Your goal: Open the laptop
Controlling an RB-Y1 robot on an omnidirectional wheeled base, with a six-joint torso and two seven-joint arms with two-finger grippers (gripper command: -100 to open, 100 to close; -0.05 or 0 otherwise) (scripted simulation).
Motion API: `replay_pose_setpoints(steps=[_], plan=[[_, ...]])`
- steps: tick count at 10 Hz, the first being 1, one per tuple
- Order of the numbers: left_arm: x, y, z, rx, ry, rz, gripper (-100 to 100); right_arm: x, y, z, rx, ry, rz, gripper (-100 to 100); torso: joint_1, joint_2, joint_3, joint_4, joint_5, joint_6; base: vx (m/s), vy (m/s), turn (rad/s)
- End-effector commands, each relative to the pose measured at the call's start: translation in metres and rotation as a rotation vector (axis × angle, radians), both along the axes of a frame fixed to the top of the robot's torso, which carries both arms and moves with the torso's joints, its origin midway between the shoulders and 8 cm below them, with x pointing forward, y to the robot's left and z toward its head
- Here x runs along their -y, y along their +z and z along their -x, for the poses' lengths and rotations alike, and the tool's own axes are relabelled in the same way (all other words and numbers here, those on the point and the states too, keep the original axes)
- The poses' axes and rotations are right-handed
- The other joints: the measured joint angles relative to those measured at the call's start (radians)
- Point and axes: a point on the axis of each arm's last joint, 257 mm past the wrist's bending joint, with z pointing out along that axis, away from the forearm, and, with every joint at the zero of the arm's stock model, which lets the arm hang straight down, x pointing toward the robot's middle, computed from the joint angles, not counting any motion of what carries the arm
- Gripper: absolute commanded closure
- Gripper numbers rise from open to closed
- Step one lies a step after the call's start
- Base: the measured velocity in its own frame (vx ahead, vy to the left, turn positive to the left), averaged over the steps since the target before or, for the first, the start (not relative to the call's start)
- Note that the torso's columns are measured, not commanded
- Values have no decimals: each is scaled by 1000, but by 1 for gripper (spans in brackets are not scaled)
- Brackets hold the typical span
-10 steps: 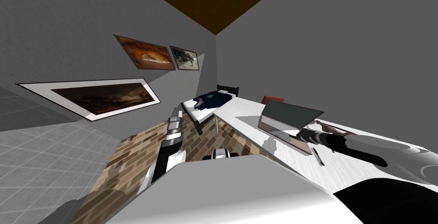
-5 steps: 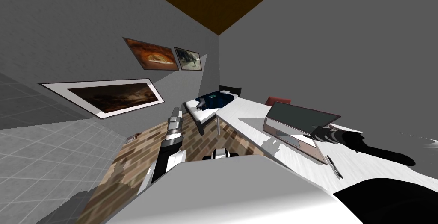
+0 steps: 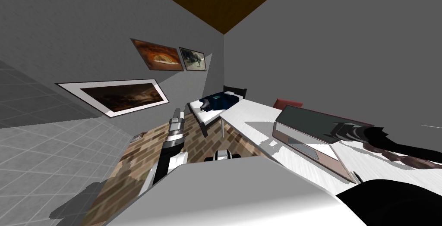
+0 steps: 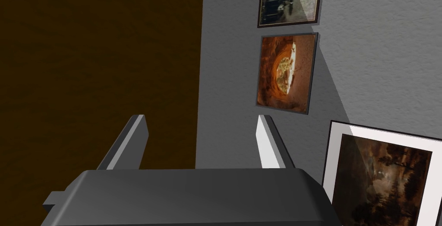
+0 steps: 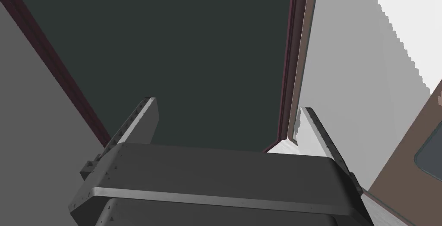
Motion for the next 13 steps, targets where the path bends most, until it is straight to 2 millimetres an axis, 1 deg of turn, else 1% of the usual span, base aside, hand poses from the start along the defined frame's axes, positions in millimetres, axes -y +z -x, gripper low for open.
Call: replay_pose_setpoints(steps=[1,2,4,5,6,7,8,9,10,11,12,13], plan=[[0,0,0,0,0,0,0,27,37,4,-25,-18,110,-100,-1,1,1,1,0,-1,51,24,98],[0,0,0,0,0,0,0,35,50,6,-34,-23,146,-100,0,1,1,0,0,0,59,20,68],[0,0,0,0,0,0,0,35,50,6,-34,-23,146,-100,-1,0,0,0,0,0,27,4,1],[0,0,0,0,0,0,0,47,71,8,-49,-29,201,-100,-1,2,1,1,0,0,34,-9,67],[0,0,0,0,0,0,0,47,73,6,-43,-27,201,-100,-1,0,0,0,0,-1,44,-14,43],[0,0,0,0,0,0,0,46,68,6,-47,-27,192,-100,0,-1,-1,0,0,0,17,-7,4],[0,0,0,0,0,0,0,48,58,15,-46,-42,195,-100,0,0,0,0,0,0,36,-75,94],[0,0,0,0,0,0,0,47,62,10,-46,-35,192,-100,-4,-1,0,0,-1,-1,23,-51,33],[0,0,0,0,0,0,0,47,61,10,-46,-36,194,100,-1,0,0,0,0,0,4,-8,-3],[0,0,0,0,0,0,0,53,61,11,-18,-47,228,100,2,1,1,0,1,0,-68,7,107],[0,0,0,0,0,0,0,55,57,11,-1,-50,245,100,2,2,3,0,-4,-3,-151,51,169],[0,0,0,0,0,0,0,59,60,12,9,-62,265,100,1,2,3,0,-6,-6,-137,47,98]])
